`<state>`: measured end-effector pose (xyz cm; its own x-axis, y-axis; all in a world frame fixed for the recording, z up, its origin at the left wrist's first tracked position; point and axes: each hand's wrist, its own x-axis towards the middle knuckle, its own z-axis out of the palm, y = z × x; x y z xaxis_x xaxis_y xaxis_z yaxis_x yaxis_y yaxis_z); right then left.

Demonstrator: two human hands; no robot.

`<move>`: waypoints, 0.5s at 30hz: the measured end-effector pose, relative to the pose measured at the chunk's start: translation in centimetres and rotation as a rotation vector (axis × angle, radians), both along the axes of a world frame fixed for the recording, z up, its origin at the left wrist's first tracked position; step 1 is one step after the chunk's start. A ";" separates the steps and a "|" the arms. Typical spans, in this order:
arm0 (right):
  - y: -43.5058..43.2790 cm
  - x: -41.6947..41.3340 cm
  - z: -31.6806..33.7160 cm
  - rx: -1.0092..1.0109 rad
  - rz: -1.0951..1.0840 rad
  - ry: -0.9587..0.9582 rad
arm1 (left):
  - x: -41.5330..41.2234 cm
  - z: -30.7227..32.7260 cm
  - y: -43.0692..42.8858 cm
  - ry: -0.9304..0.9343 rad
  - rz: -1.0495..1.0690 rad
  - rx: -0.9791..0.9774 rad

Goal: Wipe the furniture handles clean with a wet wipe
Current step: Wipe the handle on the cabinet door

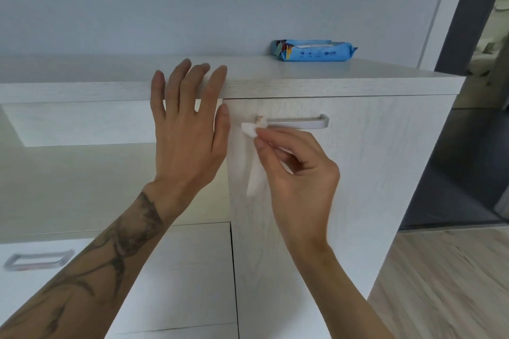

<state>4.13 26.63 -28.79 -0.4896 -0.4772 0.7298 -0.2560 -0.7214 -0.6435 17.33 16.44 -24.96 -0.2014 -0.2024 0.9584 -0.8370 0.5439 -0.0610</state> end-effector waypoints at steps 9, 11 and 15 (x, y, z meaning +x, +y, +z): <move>-0.1 2.4 -4.8 0.149 0.205 -0.033 | 4.8 -6.3 3.4 -0.030 -0.062 0.135; -0.7 3.8 -6.2 0.151 0.233 -0.002 | 6.7 -8.5 3.8 -0.046 0.016 0.202; -2.5 7.1 -9.0 0.159 0.315 0.035 | 11.6 -11.9 4.1 -0.043 0.188 0.329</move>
